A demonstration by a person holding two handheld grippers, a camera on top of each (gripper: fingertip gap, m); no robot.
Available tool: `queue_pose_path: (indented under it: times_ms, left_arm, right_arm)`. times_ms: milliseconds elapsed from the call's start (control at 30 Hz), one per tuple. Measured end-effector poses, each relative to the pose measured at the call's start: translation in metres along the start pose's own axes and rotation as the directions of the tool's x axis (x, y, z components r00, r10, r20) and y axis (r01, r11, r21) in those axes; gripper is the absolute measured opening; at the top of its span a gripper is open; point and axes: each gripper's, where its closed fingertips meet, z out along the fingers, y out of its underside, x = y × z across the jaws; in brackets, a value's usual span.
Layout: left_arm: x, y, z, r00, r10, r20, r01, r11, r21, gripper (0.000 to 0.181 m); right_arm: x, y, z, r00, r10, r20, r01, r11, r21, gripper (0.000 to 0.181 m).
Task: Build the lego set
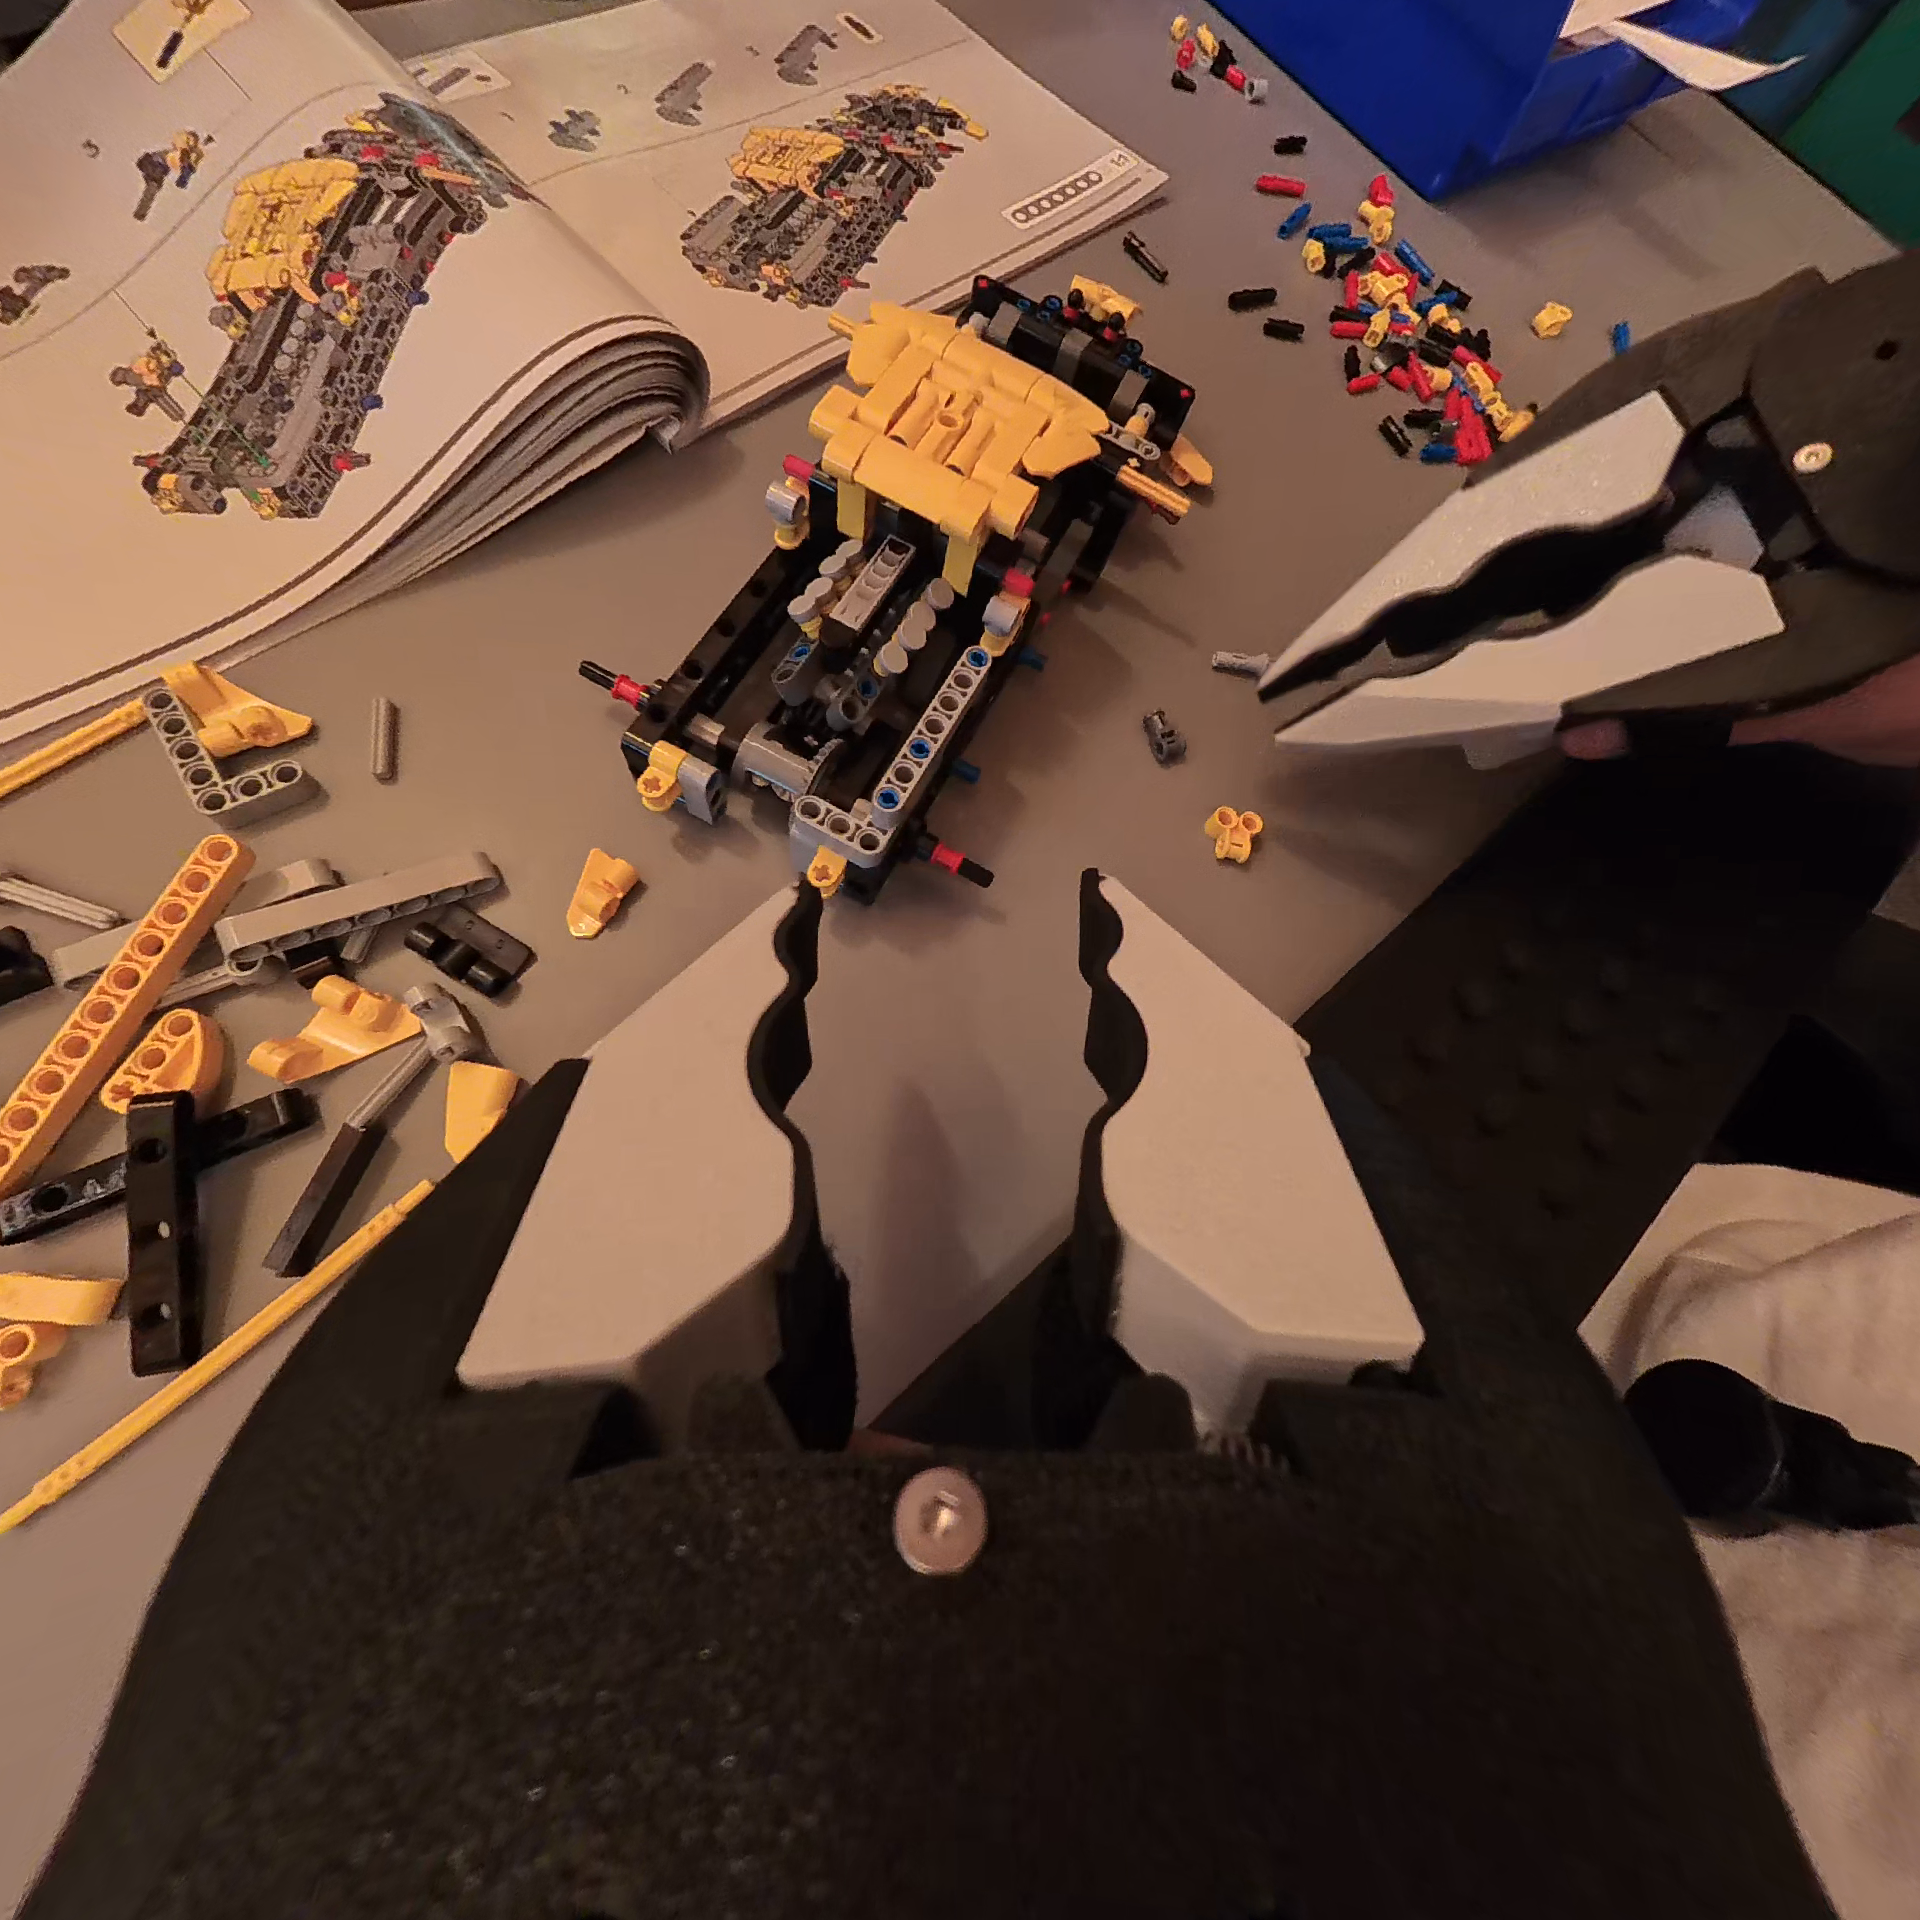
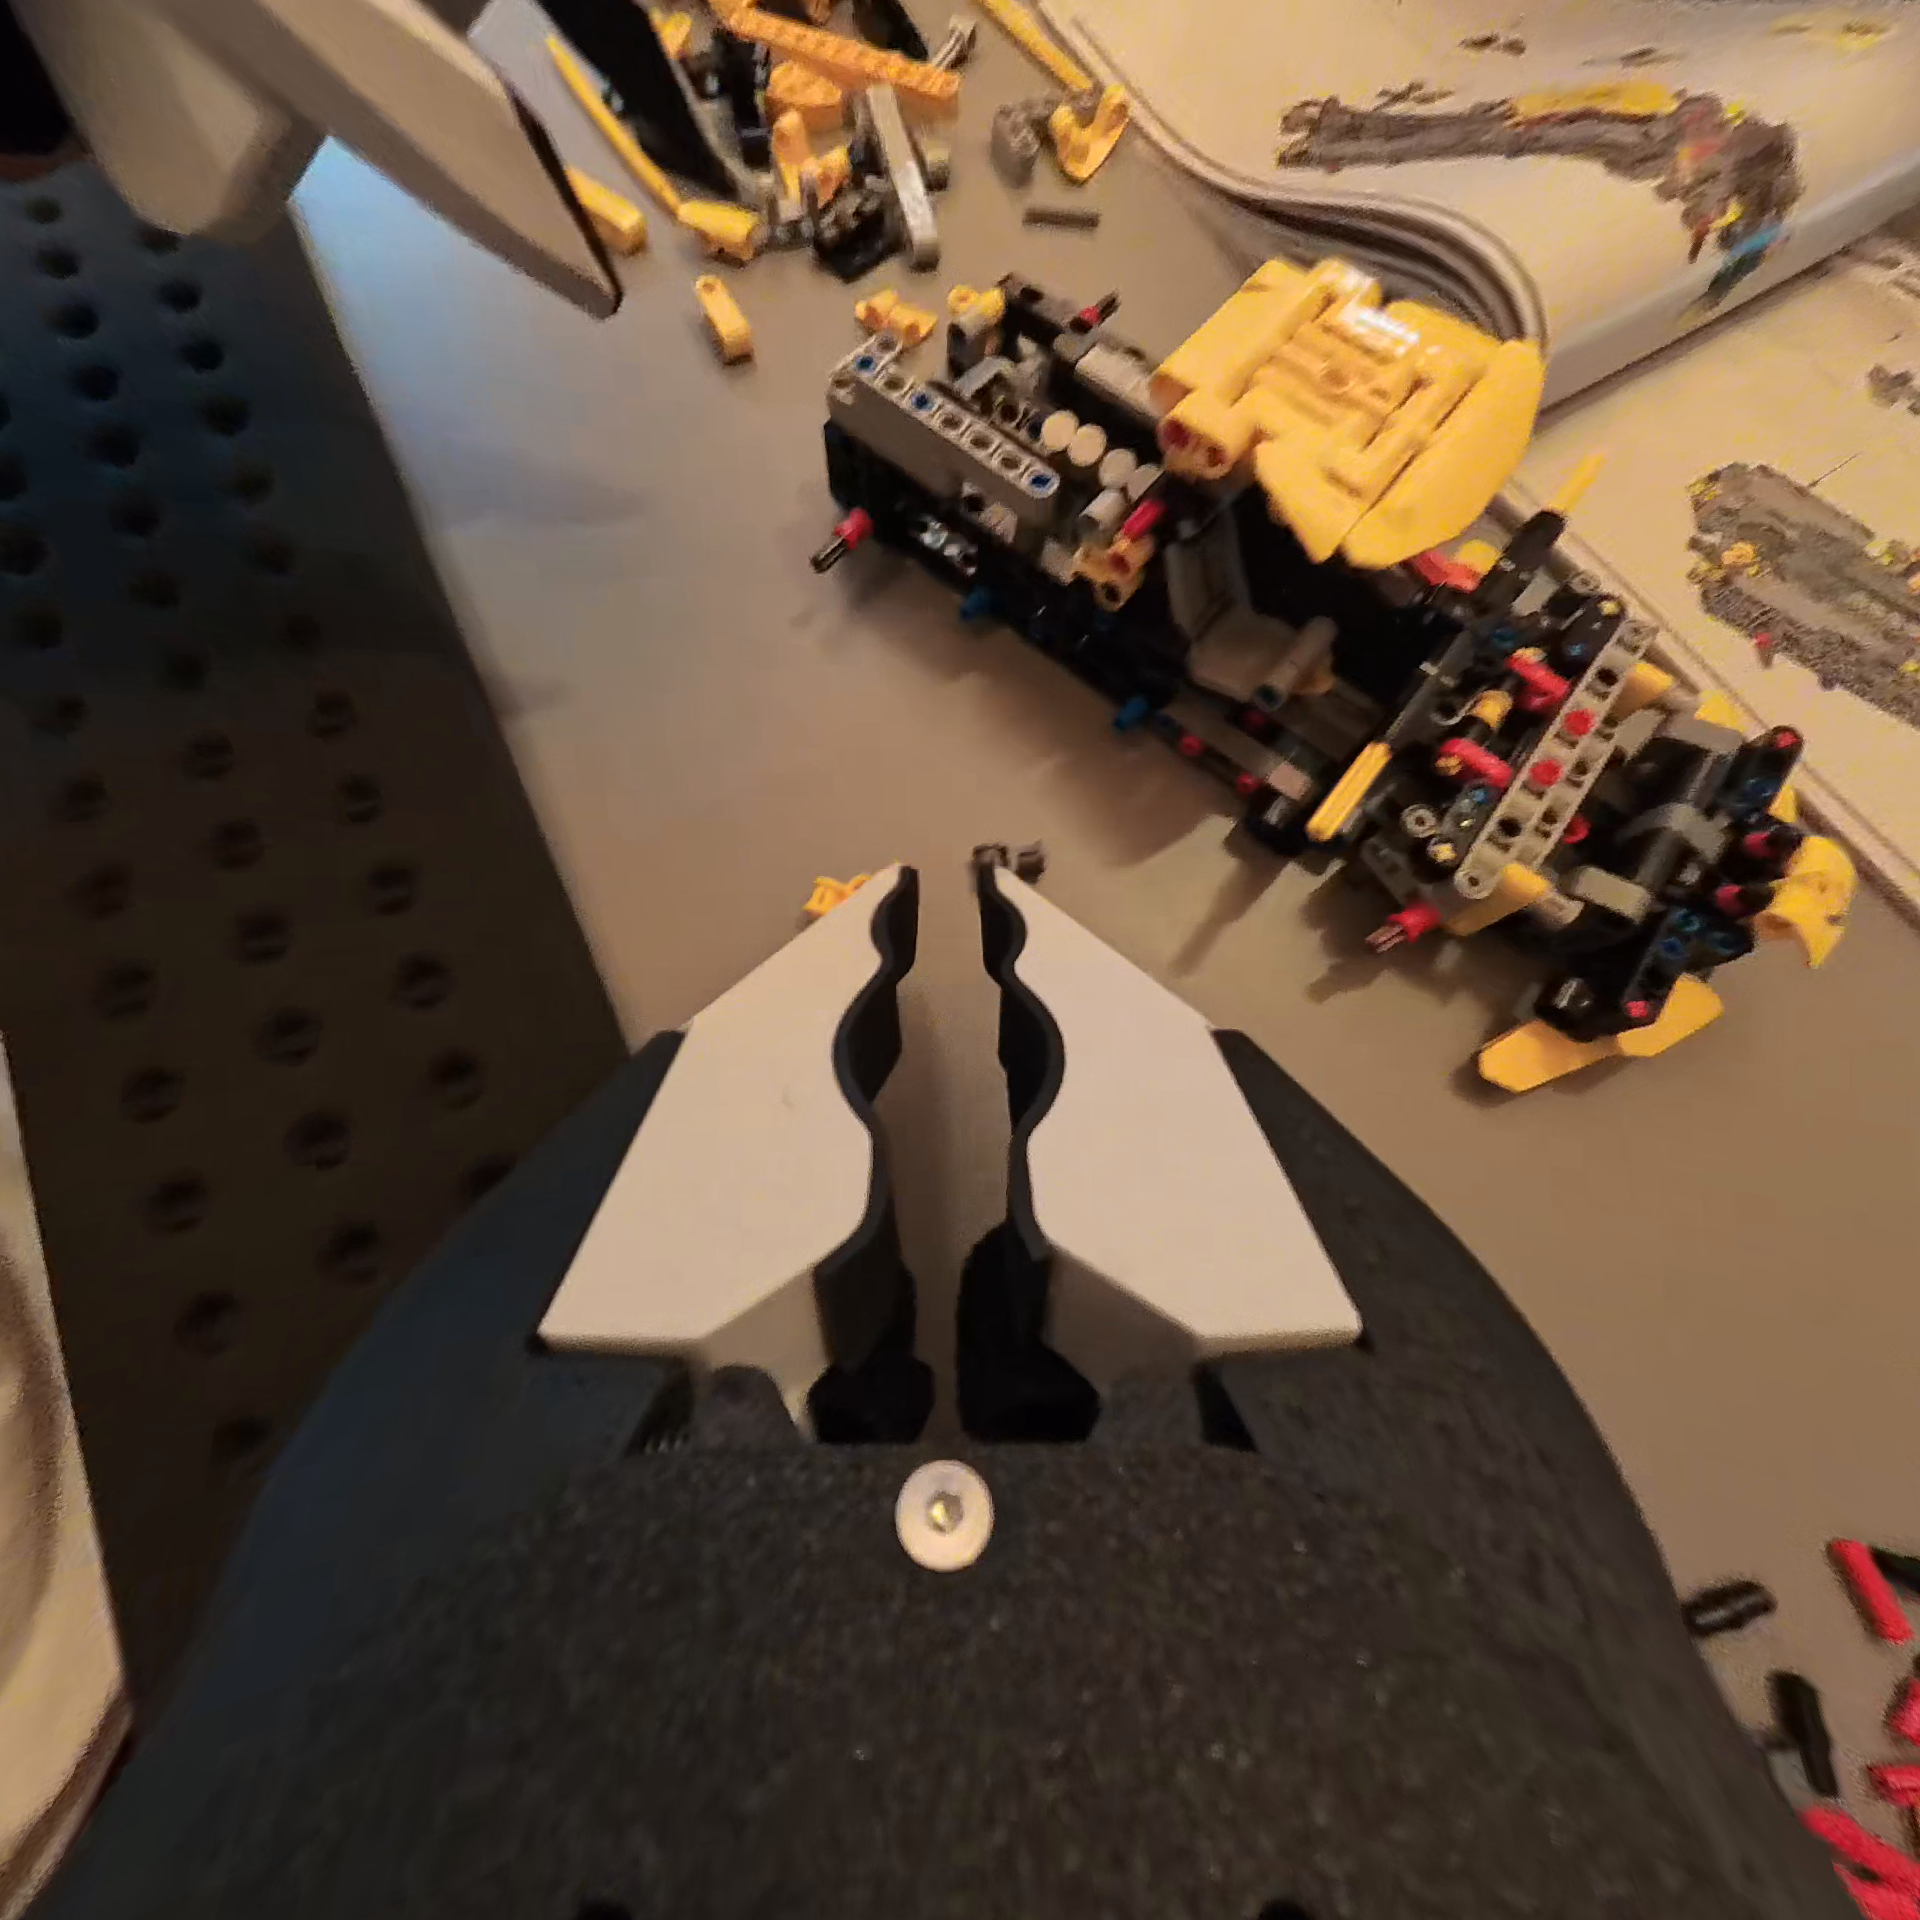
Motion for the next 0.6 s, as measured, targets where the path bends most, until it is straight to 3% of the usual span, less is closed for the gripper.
queue_pose_path:
  times_ms: [167,300,467,533,600]
  left_arm:
    - [-0.011,-0.003,-0.002,0.999,-0.002,0.032,0.002,1.000,0.005,0.050]
    - [-0.031,-0.004,-0.004,0.997,-0.013,0.071,0.012,1.000,0.005,0.050]
    - [-0.060,-0.007,0.000,0.993,-0.006,0.121,0.007,1.000,-0.002,0.050]
    - [-0.078,-0.015,0.002,0.985,-0.011,0.169,0.008,1.000,0.015,0.051]
    - [-0.095,-0.022,0.002,0.977,-0.045,0.207,0.036,0.998,0.044,0.051]
  right_arm:
    - [0.016,0.005,0.005,1.000,-0.012,0.000,0.012,0.999,-0.046,0.011]
    - [0.046,0.015,-0.015,0.997,0.016,-0.081,-0.020,0.999,-0.050,0.007]
    - [0.048,0.027,-0.024,0.994,0.081,-0.070,-0.082,0.996,-0.024,0.000]
    - [0.051,0.029,-0.022,0.992,0.052,-0.115,-0.053,0.999,-0.011,0.000]
    - [0.069,0.018,-0.029,0.968,0.052,-0.246,-0.034,0.996,0.080,0.000]
